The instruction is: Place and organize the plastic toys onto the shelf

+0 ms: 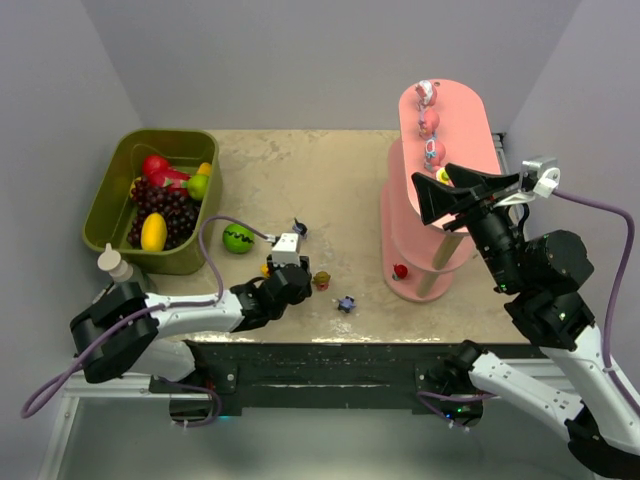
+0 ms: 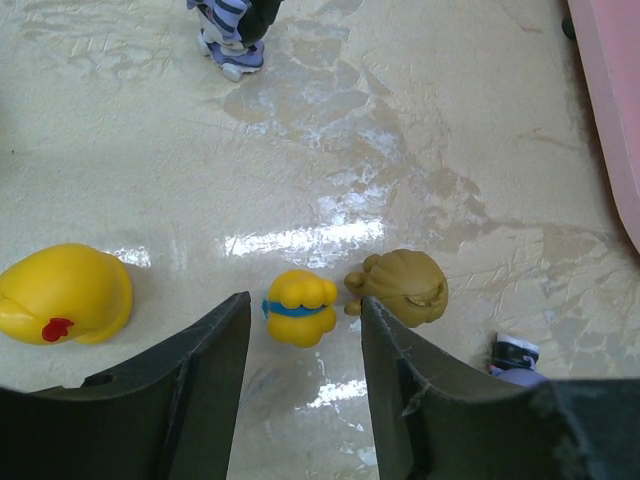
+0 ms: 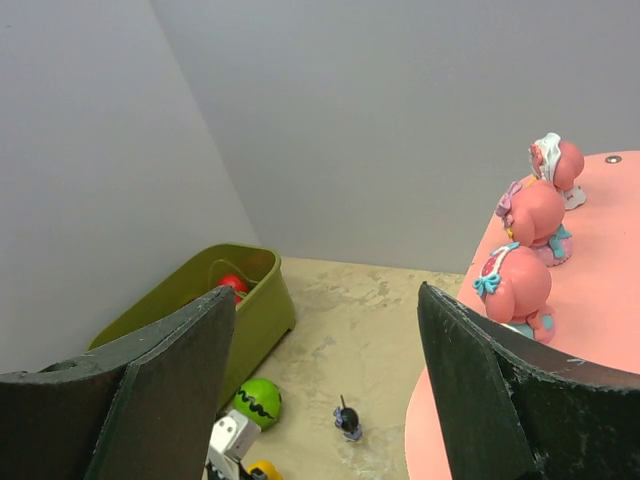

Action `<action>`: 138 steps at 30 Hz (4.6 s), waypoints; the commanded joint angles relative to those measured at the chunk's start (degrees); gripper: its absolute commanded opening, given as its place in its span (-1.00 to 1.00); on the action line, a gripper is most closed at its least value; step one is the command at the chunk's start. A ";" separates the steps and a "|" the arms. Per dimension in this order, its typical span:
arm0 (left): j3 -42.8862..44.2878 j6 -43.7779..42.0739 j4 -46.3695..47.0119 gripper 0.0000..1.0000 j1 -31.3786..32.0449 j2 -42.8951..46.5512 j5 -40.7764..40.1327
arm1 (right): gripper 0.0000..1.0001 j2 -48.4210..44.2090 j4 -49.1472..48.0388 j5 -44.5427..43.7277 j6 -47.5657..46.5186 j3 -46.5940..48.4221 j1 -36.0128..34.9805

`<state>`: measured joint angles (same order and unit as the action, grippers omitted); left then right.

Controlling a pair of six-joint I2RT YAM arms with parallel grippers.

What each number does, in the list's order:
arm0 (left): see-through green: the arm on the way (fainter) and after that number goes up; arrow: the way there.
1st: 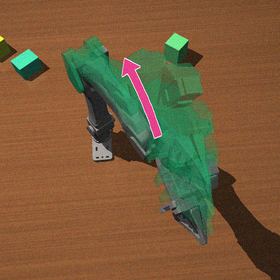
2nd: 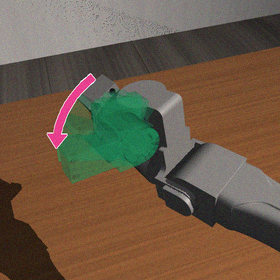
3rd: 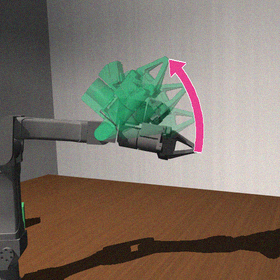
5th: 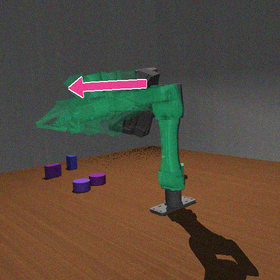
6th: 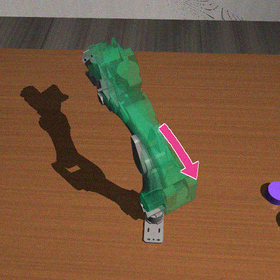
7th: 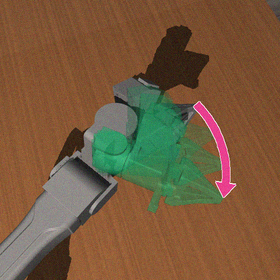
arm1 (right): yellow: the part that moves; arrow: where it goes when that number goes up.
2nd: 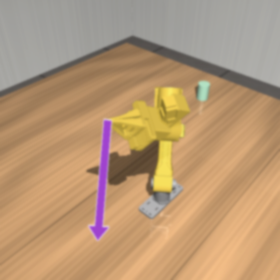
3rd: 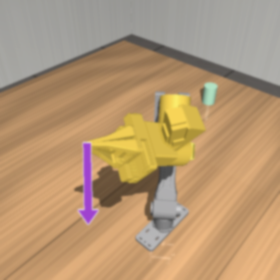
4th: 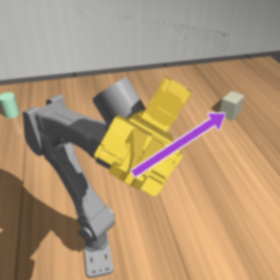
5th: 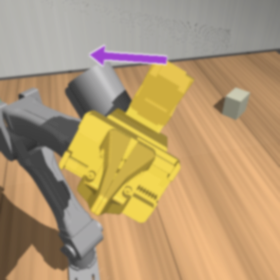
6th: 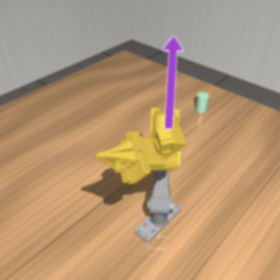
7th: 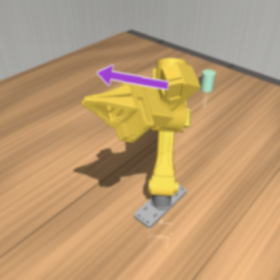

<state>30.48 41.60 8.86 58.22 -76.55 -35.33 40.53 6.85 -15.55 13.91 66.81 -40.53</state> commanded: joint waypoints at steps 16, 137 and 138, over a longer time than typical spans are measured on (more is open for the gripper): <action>1.42 0.49 4.50 0.08 0.23 -6.15 -2.81 | 0.54 -0.72 -0.26 -1.15 -0.20 0.08 0.02; 43.35 -60.85 12.76 -0.52 -10.84 -36.91 68.82 | 0.57 -3.62 -0.08 -7.39 -3.37 -1.15 -0.07; 43.35 -60.94 13.11 -0.51 -10.84 -37.17 68.99 | 0.57 -3.53 -0.08 -7.21 -3.37 -1.15 0.02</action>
<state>71.18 -17.08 21.43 47.66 -113.03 30.92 37.30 8.16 -21.61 11.25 66.06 -40.53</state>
